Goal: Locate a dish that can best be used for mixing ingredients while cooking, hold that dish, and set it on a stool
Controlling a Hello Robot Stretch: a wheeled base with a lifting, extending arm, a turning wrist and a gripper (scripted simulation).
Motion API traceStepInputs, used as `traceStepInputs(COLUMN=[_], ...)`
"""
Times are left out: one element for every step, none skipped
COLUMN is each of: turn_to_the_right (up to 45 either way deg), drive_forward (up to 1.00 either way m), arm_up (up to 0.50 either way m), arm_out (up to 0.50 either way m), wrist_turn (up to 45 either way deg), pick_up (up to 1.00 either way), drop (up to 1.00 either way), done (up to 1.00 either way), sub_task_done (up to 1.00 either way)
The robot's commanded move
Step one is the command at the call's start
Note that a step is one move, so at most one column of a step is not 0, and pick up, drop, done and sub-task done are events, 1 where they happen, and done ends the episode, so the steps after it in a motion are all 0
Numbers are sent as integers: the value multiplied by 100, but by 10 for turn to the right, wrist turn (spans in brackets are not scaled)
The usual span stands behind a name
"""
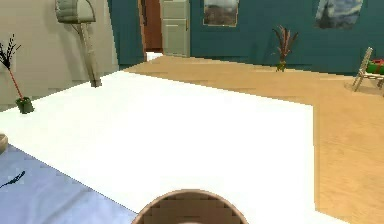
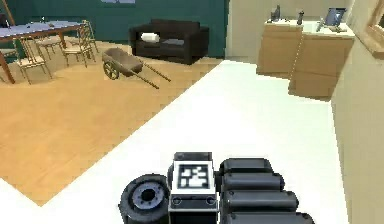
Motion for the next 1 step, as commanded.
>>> traceStepInputs(turn_to_the_right=[-180], drive_forward=[0], arm_up=[0], arm_out=[0], wrist_turn=[0], pick_up=[0], drop=[0], done=[0], sub_task_done=[0])
